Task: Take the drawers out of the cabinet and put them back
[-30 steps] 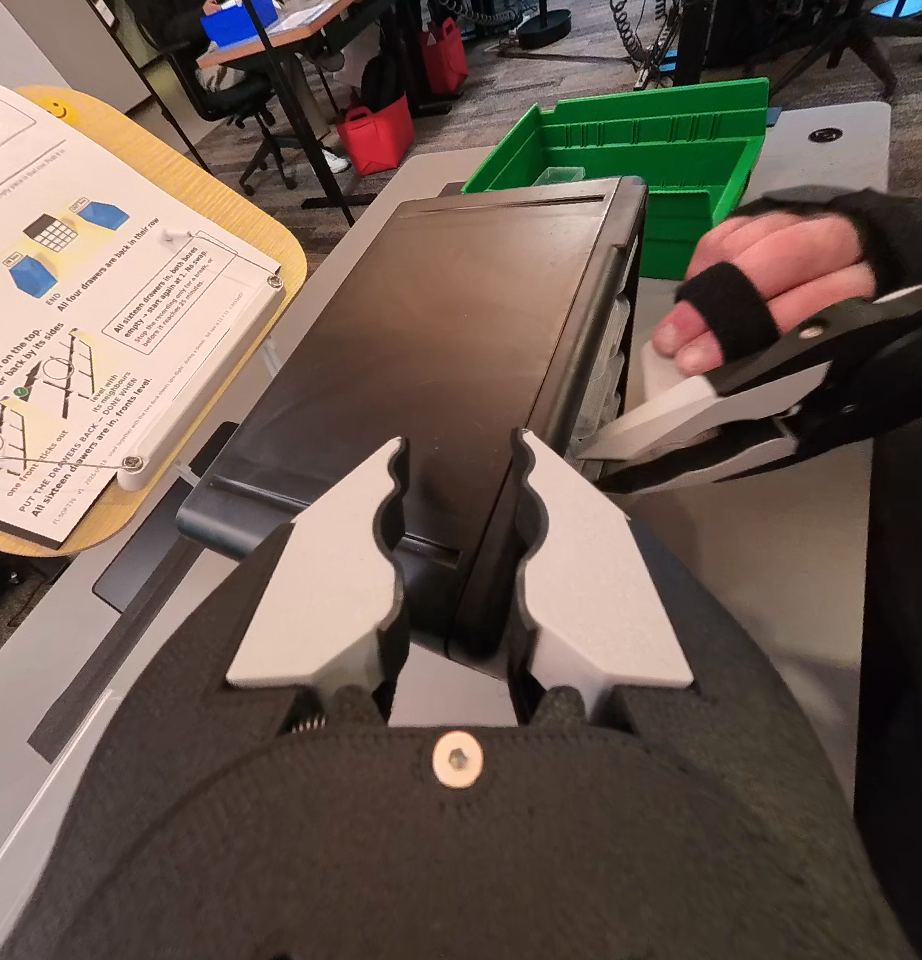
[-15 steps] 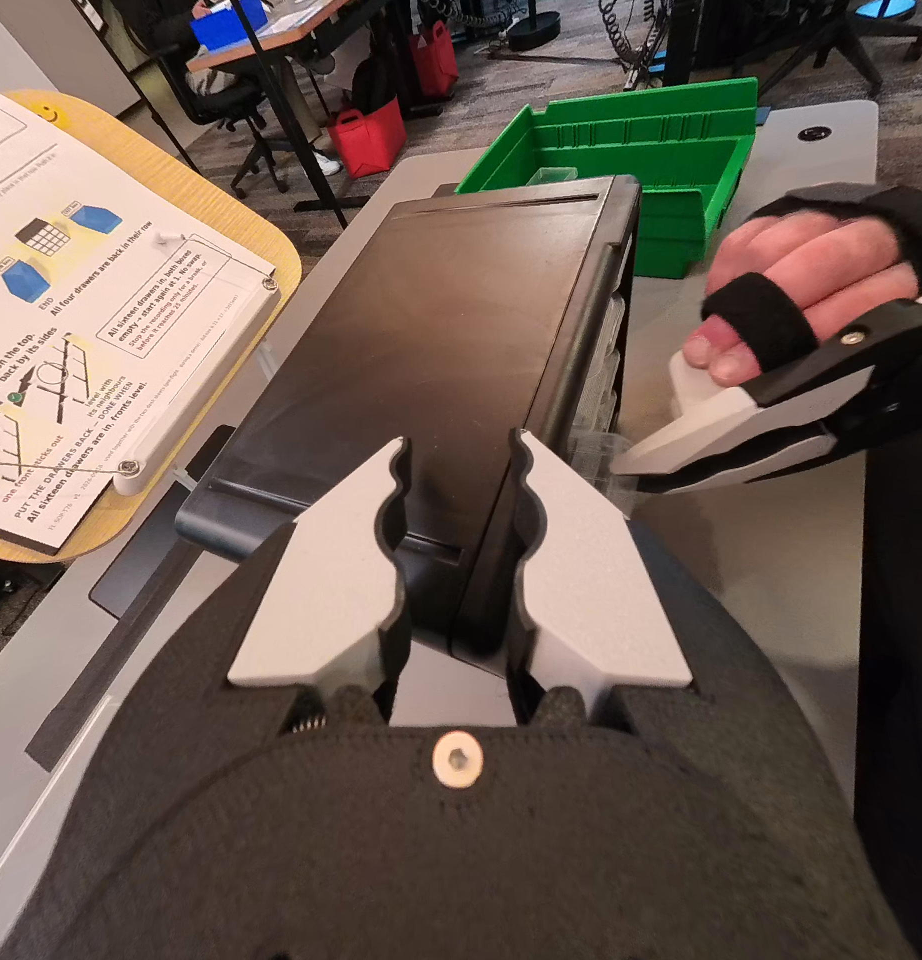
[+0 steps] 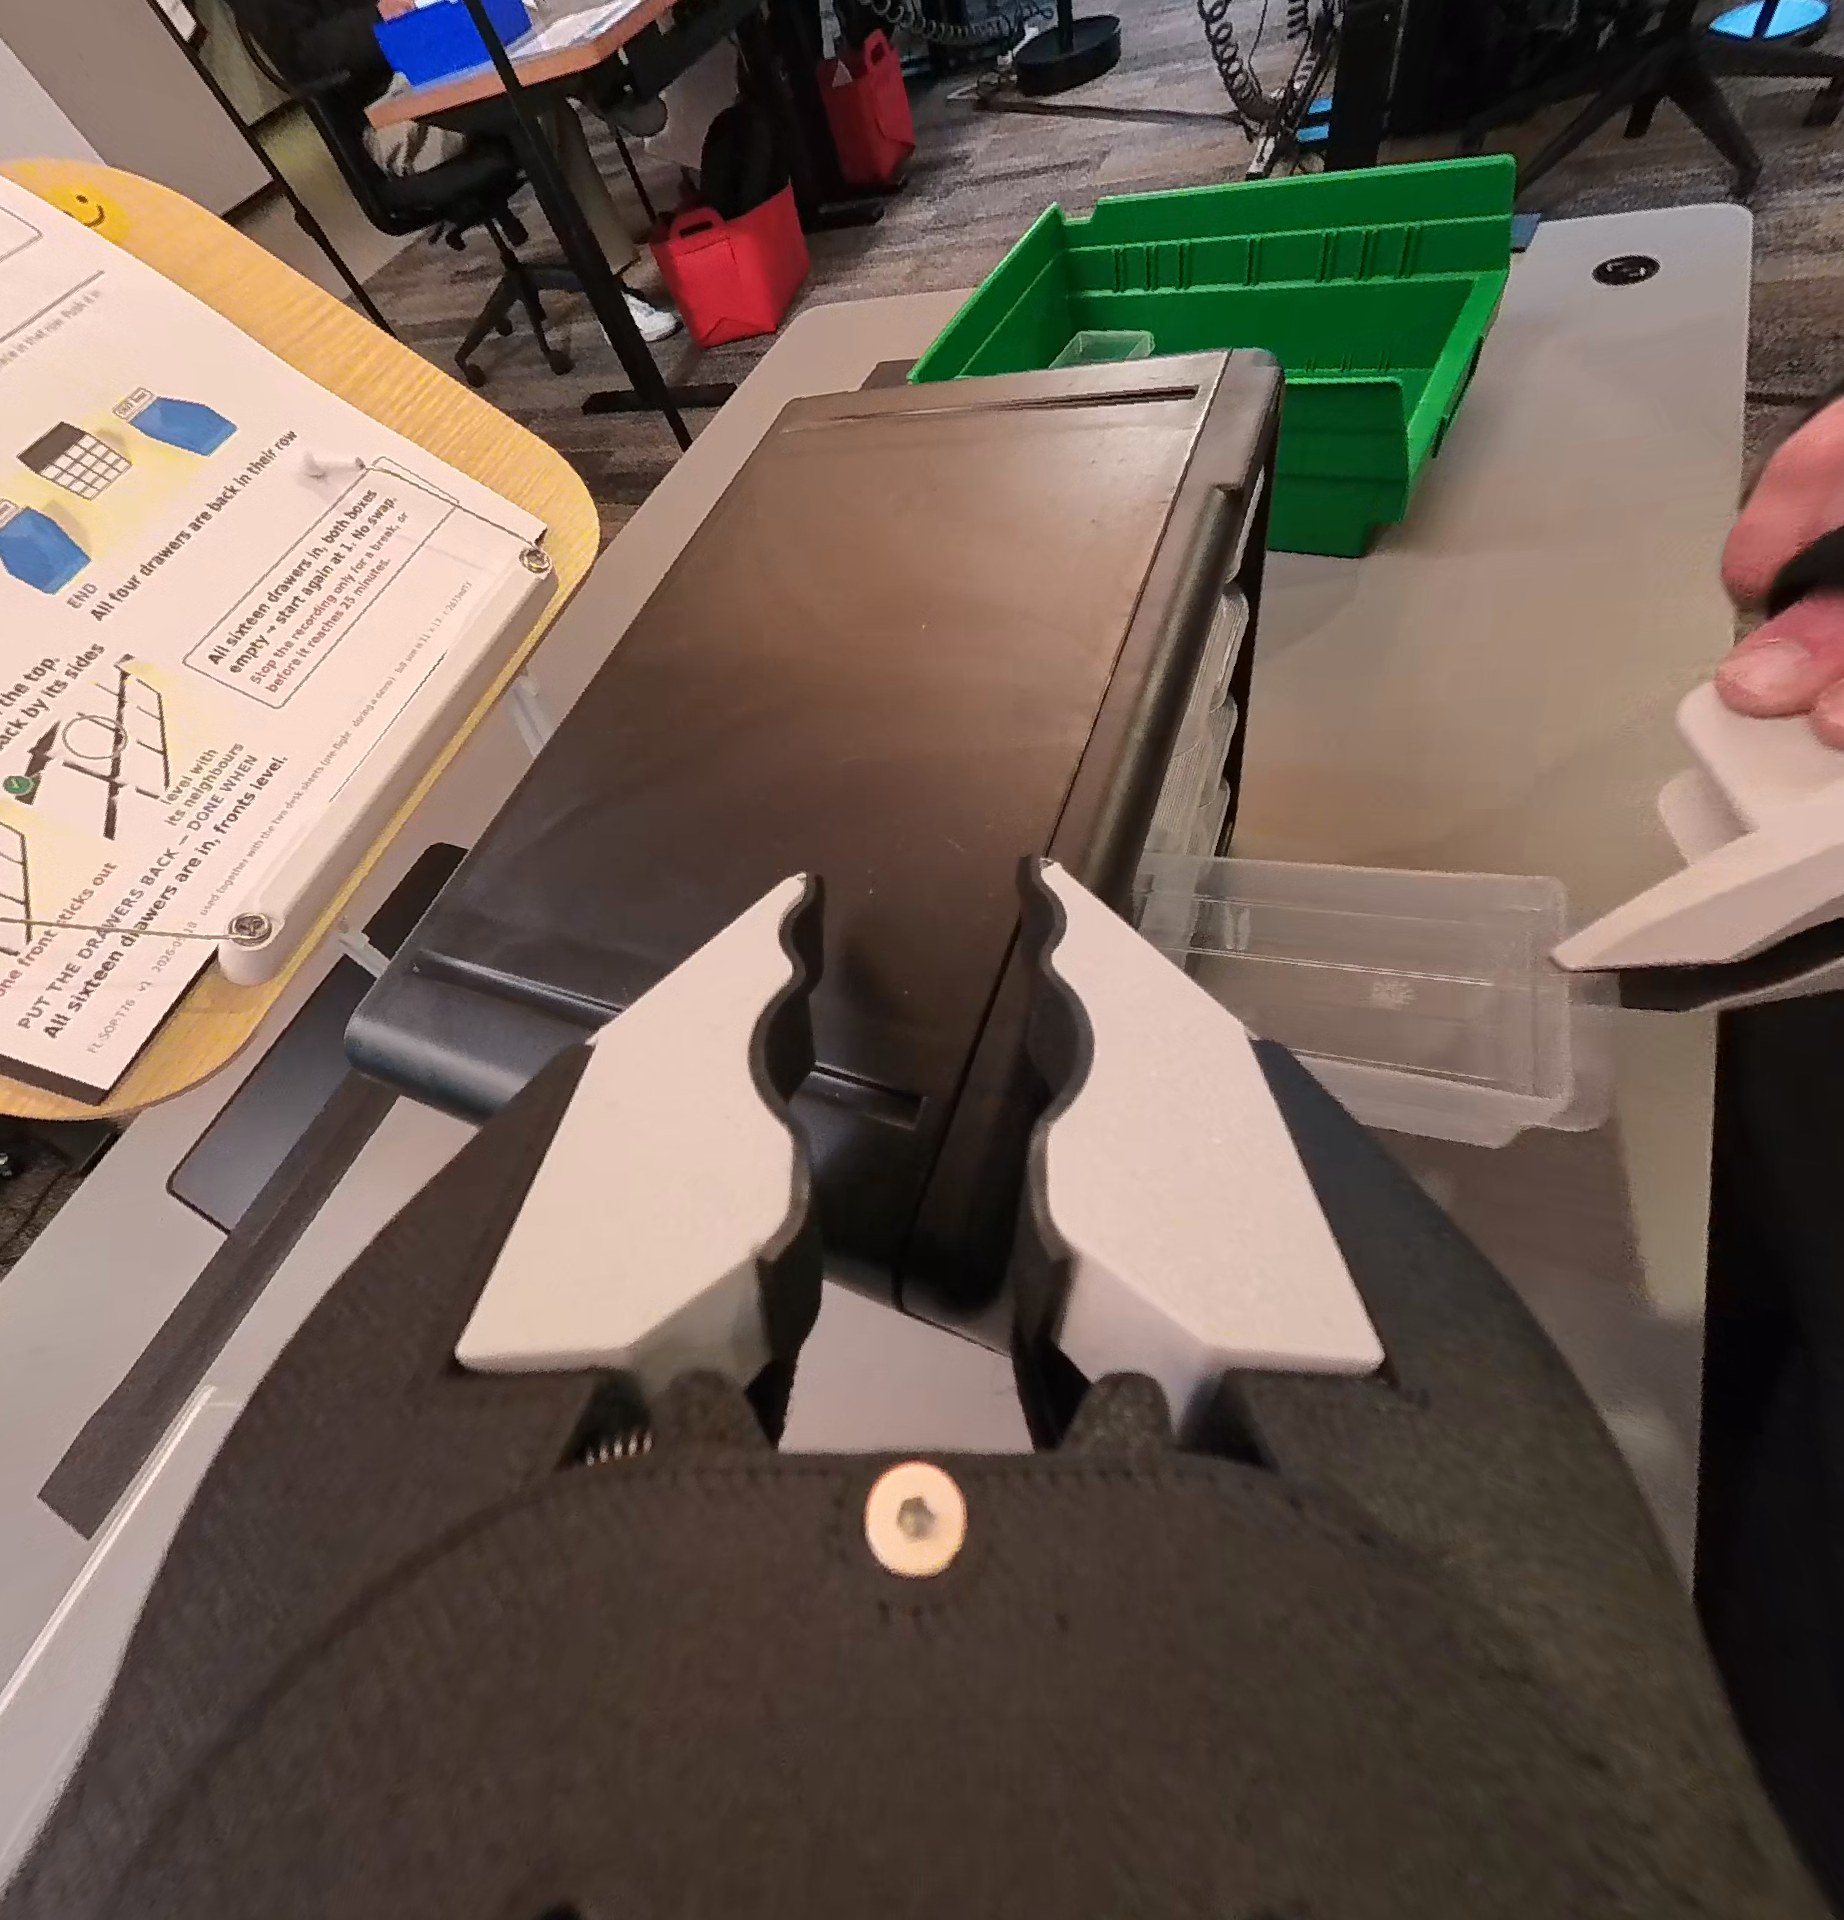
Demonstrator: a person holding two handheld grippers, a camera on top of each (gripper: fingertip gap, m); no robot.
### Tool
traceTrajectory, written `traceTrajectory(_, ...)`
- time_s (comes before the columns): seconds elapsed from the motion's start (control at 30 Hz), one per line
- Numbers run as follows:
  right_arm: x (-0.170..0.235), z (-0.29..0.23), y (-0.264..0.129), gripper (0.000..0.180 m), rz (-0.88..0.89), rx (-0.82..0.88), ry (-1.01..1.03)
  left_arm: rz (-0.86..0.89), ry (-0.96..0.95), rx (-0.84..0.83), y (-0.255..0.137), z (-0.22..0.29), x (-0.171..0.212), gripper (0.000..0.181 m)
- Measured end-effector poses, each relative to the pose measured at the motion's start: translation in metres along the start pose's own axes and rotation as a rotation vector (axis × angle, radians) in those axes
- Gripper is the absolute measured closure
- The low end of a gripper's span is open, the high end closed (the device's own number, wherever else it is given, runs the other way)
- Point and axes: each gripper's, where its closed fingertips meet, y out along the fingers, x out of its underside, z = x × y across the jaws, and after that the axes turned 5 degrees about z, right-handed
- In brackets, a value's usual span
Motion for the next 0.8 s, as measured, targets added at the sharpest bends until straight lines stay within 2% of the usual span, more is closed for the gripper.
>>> traceTrajectory(0.2,-0.026,0.012,-0.015,0.17,0.047,0.022,0.034,0.0,0.001,0.0,0.0,0.0,0.0,0.144)
traceTrajectory(0.3,-0.025,0.032,-0.021,0.18,0.044,0.029,0.09,-0.001,0.001,0.0,0.0,0.0,0.0,0.144)
traceTrajectory(0.4,-0.021,0.046,-0.023,0.18,0.048,0.006,0.147,-0.002,0.002,0.0,0.0,0.001,0.0,0.145)
traceTrajectory(0.57,0.004,0.048,-0.024,0.179,0.029,-0.074,0.24,-0.001,0.003,0.001,0.0,0.001,0.0,0.145)
traceTrajectory(0.8,0.065,0.031,-0.049,0.18,-0.045,-0.02,0.228,0.003,0.003,0.003,-0.001,0.001,0.0,0.145)
